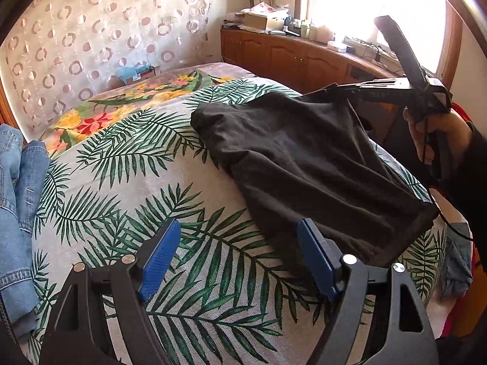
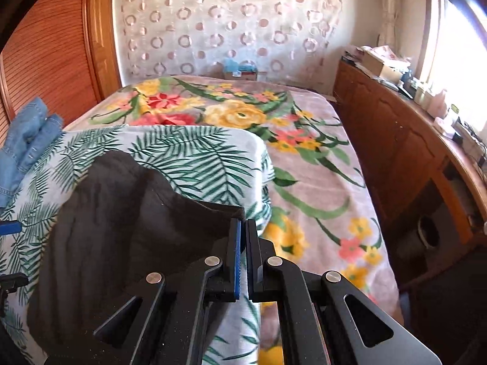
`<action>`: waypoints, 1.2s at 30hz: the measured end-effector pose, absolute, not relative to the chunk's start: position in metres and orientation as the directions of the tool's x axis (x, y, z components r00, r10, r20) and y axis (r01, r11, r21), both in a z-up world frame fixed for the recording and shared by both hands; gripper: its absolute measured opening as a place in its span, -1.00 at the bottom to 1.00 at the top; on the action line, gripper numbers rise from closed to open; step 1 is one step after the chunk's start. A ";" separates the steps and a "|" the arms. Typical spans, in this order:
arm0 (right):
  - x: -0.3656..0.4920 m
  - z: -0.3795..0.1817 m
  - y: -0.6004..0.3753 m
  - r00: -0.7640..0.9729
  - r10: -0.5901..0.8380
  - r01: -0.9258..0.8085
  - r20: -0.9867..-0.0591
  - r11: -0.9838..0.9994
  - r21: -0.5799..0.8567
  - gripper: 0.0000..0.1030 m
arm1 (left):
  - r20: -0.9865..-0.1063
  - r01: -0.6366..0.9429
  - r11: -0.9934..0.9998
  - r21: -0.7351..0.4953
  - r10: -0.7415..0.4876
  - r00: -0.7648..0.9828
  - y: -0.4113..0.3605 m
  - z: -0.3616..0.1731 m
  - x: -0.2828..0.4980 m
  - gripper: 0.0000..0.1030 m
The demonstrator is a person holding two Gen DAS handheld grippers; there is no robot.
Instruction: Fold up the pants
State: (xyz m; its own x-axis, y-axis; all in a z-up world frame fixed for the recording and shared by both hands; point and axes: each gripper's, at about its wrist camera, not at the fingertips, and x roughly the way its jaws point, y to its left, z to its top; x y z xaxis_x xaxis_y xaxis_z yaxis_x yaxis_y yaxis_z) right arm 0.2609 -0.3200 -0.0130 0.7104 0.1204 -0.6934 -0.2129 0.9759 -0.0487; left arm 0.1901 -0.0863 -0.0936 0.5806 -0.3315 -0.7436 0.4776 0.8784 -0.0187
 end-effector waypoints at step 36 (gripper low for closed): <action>0.273 -0.030 -0.334 0.680 0.128 -0.174 -0.722 0.985 0.011 -0.93 | -0.786 0.472 0.881 -0.022 -0.307 0.536 -0.094 -0.117 0.186 0.55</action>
State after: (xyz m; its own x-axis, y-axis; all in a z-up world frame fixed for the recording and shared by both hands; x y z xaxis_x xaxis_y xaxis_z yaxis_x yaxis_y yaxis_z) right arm 0.2732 -0.3343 -0.0295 0.6798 0.1282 -0.7221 -0.1736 0.9847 0.0114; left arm 0.1855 -0.0944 -0.1165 0.5362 -0.3067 -0.7864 0.4717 0.8815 -0.0222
